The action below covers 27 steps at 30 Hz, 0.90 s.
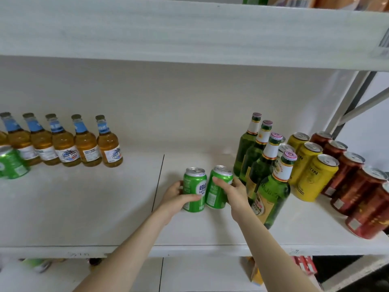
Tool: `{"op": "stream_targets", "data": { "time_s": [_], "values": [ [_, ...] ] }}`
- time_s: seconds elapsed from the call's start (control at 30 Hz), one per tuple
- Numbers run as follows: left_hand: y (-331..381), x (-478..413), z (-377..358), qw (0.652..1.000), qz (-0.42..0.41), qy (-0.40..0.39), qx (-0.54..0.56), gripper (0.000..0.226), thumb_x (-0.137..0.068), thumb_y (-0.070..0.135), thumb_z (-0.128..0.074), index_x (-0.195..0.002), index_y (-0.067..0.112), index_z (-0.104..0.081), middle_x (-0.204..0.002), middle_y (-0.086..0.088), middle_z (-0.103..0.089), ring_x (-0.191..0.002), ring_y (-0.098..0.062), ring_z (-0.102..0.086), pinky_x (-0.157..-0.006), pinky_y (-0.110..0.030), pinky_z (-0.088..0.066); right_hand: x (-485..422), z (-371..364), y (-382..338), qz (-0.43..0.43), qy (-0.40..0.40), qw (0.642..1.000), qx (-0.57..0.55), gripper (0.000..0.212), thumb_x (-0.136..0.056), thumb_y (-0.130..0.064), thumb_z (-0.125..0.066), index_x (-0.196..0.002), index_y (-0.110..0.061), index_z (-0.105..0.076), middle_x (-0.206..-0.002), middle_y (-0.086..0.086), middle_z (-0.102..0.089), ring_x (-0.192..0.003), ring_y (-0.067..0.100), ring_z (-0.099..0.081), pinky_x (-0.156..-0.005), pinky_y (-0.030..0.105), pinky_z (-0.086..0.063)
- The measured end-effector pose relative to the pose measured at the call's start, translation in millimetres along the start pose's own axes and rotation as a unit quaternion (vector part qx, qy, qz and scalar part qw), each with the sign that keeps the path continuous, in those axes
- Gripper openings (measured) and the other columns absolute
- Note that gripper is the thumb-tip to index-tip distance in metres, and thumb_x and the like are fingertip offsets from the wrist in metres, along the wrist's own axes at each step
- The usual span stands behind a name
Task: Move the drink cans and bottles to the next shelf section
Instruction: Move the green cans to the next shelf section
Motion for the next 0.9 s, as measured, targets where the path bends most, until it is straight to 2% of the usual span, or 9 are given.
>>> {"op": "stream_targets", "data": {
  "time_s": [0.13, 0.27, 0.37, 0.43, 0.5, 0.57, 0.67, 0.8, 0.9],
  "values": [
    [3.5, -34.3, 0.3, 1.0, -0.013, 0.0, -0.006, 0.051, -0.07, 0.007, -0.086, -0.113, 0.018, -0.063, -0.106, -0.002, -0.075, -0.091, -0.011, -0.073, -0.068, -0.022, -0.054, -31.4, -3.6, 1.8, 0.013, 0.01, 1.0, -0.013, 0.041, -0.072, -0.025, -0.086, -0.107, -0.023, -0.067, -0.108, 0.0, -0.073, -0.096, 0.016, -0.068, -0.073, 0.029, -0.051],
    [4.0, -68.3, -0.8, 1.0, -0.023, -0.003, -0.009, 0.055, -0.069, 0.006, -0.087, -0.117, 0.016, -0.061, -0.108, -0.004, -0.075, -0.095, -0.015, -0.073, -0.068, -0.024, -0.056, -62.8, -6.3, 6.0, 0.029, 0.03, 0.999, -0.019, 0.064, -0.072, -0.024, -0.086, -0.129, -0.016, -0.058, -0.117, 0.003, -0.069, -0.099, 0.016, -0.066, -0.072, 0.027, -0.049],
    [2.3, -91.9, -1.3, 1.0, -0.029, -0.007, -0.007, 0.057, -0.068, 0.005, -0.087, -0.118, 0.016, -0.061, -0.109, -0.006, -0.074, -0.099, -0.019, -0.072, -0.077, -0.03, -0.056, -85.3, -7.1, 10.6, 0.046, 0.051, 0.998, -0.01, 0.065, -0.071, -0.025, -0.088, -0.128, -0.018, -0.059, -0.119, 0.004, -0.069, -0.103, 0.02, -0.066, -0.083, 0.034, -0.053],
    [0.8, -105.2, -2.4, 0.999, -0.034, -0.008, -0.005, 0.057, -0.068, 0.006, -0.088, -0.117, 0.016, -0.061, -0.108, -0.006, -0.074, -0.098, -0.018, -0.072, -0.077, -0.029, -0.056, -98.0, -8.0, 12.0, 0.06, 0.058, 0.997, 0.001, 0.062, -0.07, -0.024, -0.088, -0.126, -0.018, -0.061, -0.119, 0.004, -0.069, -0.106, 0.022, -0.066, -0.094, 0.041, -0.052],
    [-0.6, -116.5, -3.9, 0.999, -0.038, -0.006, -0.002, 0.057, -0.067, 0.007, -0.088, -0.117, 0.016, -0.06, -0.108, -0.005, -0.074, -0.097, -0.017, -0.072, -0.075, -0.027, -0.055, -109.9, -9.1, 12.9, 0.069, 0.063, 0.996, 0.01, 0.063, -0.07, -0.024, -0.088, -0.127, -0.016, -0.06, -0.12, 0.004, -0.068, -0.108, 0.023, -0.065, -0.099, 0.044, -0.05],
    [-2.1, -125.9, -5.6, 0.999, -0.042, -0.005, -0.002, 0.059, -0.068, 0.006, -0.088, -0.118, 0.016, -0.059, -0.108, -0.004, -0.074, -0.097, -0.016, -0.072, -0.075, -0.027, -0.056, -119.6, -10.0, 13.3, 0.081, 0.067, 0.994, 0.018, 0.058, -0.07, -0.023, -0.088, -0.122, -0.017, -0.063, -0.117, 0.003, -0.069, -0.105, 0.021, -0.066, -0.096, 0.041, -0.051],
    [-5.7, -137.0, -7.4, 0.999, -0.047, 0.0, -0.002, 0.061, -0.067, 0.003, -0.088, -0.119, 0.015, -0.058, -0.109, -0.006, -0.074, -0.099, -0.019, -0.072, -0.082, -0.033, -0.058, -129.7, -10.6, 13.0, 0.103, 0.065, 0.992, 0.027, 0.043, -0.069, -0.022, -0.089, -0.103, -0.03, -0.064, -0.106, -0.006, -0.071, -0.093, 0.006, -0.066, -0.08, 0.027, -0.051],
    [-10.8, -144.2, -6.6, 0.999, -0.052, -0.002, -0.007, 0.063, -0.065, -0.001, -0.088, -0.118, 0.015, -0.058, -0.11, -0.007, -0.074, -0.102, -0.02, -0.071, -0.087, -0.037, -0.057, -139.1, -13.1, 15.7, 0.113, 0.06, 0.991, 0.044, 0.056, -0.068, -0.023, -0.09, -0.114, -0.028, -0.058, -0.103, -0.013, -0.067, -0.095, 0.003, -0.063, -0.078, 0.023, -0.048],
    [-14.0, -145.5, -4.8, 0.999, -0.052, -0.003, -0.01, 0.063, -0.065, -0.003, -0.088, -0.116, 0.016, -0.057, -0.109, -0.006, -0.074, -0.101, -0.018, -0.071, -0.079, -0.029, -0.057, -144.4, -14.5, 21.9, 0.115, 0.06, 0.99, 0.048, 0.06, -0.067, -0.02, -0.09, -0.118, -0.024, -0.059, -0.105, -0.011, -0.068, -0.096, 0.004, -0.064, -0.075, 0.02, -0.048]
  ]
}}
Point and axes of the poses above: each hand's wrist, its own x-axis away from the middle knuckle, its own z-axis out of the back of the hand, y = z × x, the point moved 2 cm from there along -x, towards the middle knuckle
